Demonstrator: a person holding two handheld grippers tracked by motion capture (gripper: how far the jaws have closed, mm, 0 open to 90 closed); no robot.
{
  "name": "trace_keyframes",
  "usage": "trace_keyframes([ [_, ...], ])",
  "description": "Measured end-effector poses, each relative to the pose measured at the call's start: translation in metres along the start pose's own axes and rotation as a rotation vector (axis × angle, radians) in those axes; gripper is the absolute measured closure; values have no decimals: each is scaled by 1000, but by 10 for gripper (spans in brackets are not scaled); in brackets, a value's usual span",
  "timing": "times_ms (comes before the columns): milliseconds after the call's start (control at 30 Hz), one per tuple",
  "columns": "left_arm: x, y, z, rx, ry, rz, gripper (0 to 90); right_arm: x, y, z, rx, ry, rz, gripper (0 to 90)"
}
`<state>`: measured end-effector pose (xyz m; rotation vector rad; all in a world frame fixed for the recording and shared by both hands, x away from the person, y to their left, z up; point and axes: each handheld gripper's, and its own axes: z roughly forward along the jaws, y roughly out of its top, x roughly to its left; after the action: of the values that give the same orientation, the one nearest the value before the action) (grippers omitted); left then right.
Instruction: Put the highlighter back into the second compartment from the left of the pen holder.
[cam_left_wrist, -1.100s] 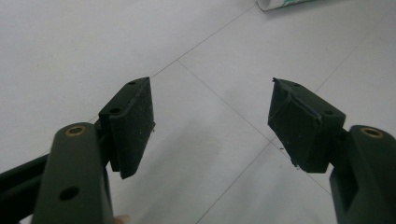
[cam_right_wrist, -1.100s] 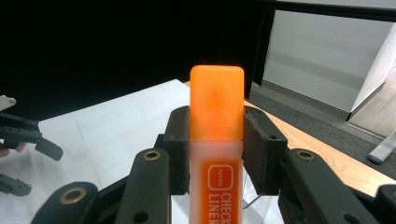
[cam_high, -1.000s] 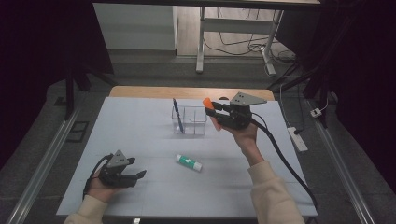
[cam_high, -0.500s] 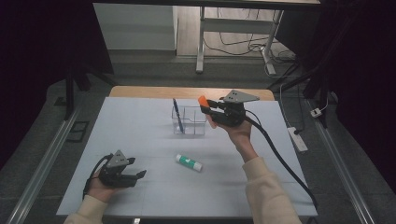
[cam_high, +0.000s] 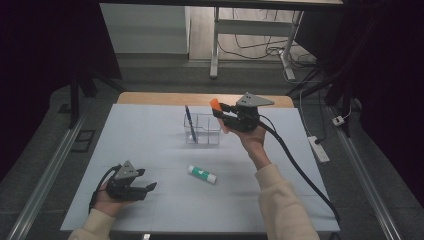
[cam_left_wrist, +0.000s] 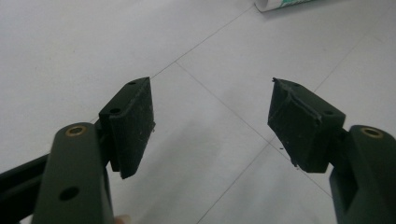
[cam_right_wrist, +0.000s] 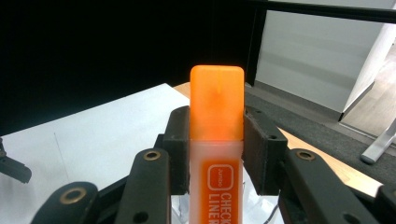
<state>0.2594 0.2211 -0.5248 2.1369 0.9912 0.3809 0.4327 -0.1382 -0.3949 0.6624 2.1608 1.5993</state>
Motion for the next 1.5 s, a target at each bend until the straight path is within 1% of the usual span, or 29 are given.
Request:
trace_keyframes([
  [100, 0, 0, 0, 0, -1, 1, 314, 0, 0, 5, -2, 4, 5, 641],
  [200, 1, 0, 0, -2, -3, 0, 313, -1, 0, 10, -21, 27, 32, 641],
  [367, 1, 0, 0, -2, -5, 0, 314, -3, 2, 19, -23, 19, 37, 641],
  [467, 1, 0, 1, 1, -6, 2, 314, -4, 2, 24, -46, 45, 56, 641],
  [700, 0, 1, 1, -3, -11, 5, 314, -2, 6, 37, -49, 41, 48, 641],
  [900, -1, 1, 1, -2, -11, 10, 314, 0, 7, 51, -36, 41, 27, 640],
  [1200, 0, 0, 1, -6, -13, 6, 314, -4, 3, 69, -24, 21, 44, 639],
  [1500, 1, 0, 1, -5, -15, 4, 314, -8, -8, 87, -22, 13, 71, 639],
])
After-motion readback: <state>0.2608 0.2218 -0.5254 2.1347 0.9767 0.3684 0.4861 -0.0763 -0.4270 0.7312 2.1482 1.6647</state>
